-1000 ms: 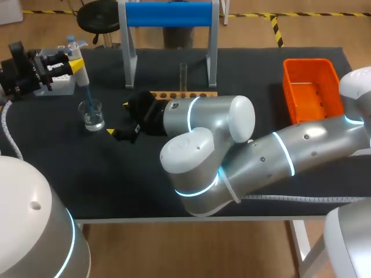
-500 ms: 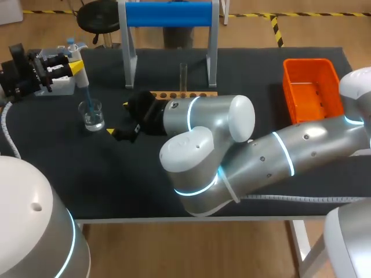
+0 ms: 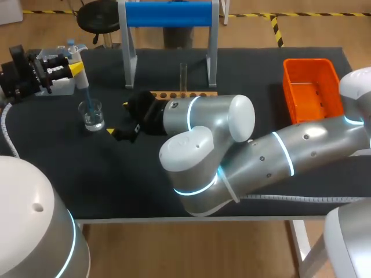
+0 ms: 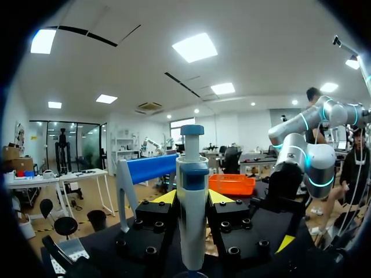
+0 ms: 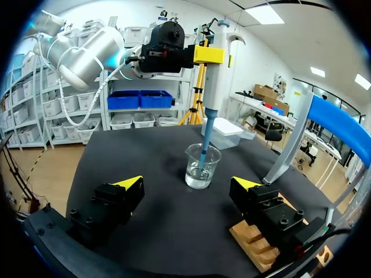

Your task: Invert the test tube, pick up the pipette, mount the tip to pipette, aspirate from beaker and dispense into the tube, eject the tip, return the pipette, and cap with the stopper.

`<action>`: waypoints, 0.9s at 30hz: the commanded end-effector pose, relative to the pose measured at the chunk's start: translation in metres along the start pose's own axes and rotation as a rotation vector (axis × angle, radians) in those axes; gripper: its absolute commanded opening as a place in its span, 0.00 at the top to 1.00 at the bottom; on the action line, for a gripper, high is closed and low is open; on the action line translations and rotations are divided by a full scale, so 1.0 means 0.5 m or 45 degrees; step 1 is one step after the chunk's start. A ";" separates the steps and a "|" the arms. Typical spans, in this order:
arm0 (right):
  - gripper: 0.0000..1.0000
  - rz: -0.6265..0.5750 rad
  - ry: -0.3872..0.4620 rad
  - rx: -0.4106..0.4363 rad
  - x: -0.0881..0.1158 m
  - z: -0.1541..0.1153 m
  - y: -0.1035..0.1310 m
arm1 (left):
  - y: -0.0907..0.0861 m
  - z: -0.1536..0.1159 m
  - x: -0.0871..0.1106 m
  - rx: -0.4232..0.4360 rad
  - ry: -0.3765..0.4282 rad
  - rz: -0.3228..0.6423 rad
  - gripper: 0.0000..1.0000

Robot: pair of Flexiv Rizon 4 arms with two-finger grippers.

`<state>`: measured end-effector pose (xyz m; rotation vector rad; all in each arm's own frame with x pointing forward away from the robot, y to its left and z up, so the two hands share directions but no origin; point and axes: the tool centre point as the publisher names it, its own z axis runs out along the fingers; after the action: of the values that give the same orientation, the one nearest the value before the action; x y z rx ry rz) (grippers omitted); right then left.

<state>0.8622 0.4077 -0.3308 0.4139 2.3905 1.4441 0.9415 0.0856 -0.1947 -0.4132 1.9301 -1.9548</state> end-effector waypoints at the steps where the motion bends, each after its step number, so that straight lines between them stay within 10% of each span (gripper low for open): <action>1: 0.00 0.000 0.000 -0.002 0.000 0.000 -0.001 | 0.001 0.000 -0.002 0.003 0.006 -0.001 1.00; 27: 0.00 0.000 0.000 -0.002 0.000 0.000 -0.001 | 0.001 0.000 -0.001 0.030 0.025 -0.003 1.00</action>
<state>0.8622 0.4082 -0.3308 0.4150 2.3905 1.4434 0.9410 0.0849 -0.1950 -0.3956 1.9169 -1.9858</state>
